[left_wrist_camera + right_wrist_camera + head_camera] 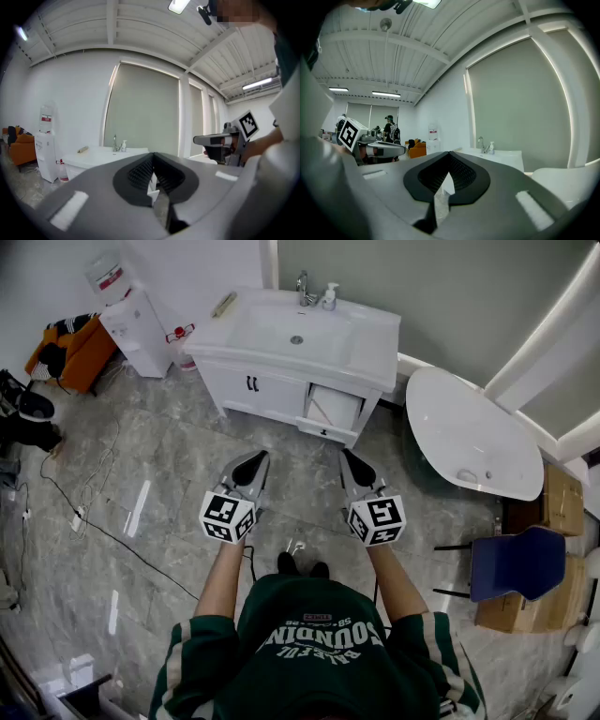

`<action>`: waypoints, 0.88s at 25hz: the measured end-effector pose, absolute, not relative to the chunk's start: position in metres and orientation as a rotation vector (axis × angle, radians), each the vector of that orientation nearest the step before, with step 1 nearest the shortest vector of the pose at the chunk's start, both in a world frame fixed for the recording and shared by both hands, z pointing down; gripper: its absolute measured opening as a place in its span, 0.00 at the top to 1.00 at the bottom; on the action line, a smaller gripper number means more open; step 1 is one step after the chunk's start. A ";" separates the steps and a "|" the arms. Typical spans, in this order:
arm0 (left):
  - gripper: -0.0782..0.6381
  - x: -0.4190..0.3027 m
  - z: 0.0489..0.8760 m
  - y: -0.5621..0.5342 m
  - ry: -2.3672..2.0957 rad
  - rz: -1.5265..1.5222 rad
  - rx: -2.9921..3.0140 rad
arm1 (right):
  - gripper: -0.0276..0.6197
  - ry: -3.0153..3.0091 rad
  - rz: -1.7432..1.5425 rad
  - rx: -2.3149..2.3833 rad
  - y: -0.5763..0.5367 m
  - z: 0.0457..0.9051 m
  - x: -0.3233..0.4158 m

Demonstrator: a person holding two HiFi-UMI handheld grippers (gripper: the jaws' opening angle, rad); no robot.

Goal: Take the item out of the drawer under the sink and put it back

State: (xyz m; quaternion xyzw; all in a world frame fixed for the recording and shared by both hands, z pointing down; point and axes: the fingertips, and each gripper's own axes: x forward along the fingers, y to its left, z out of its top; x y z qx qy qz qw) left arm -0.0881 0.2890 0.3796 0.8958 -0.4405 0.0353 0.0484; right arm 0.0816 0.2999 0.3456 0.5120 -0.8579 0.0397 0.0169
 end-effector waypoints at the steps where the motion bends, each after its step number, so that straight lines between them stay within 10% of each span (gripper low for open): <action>1: 0.82 -0.088 0.380 0.289 -1.341 0.110 2.730 | 0.95 -2.668 0.124 1.597 0.300 0.345 0.082; 22: 0.82 -0.109 0.396 0.262 -1.305 0.103 2.730 | 0.95 -2.649 0.174 1.631 0.271 0.363 0.066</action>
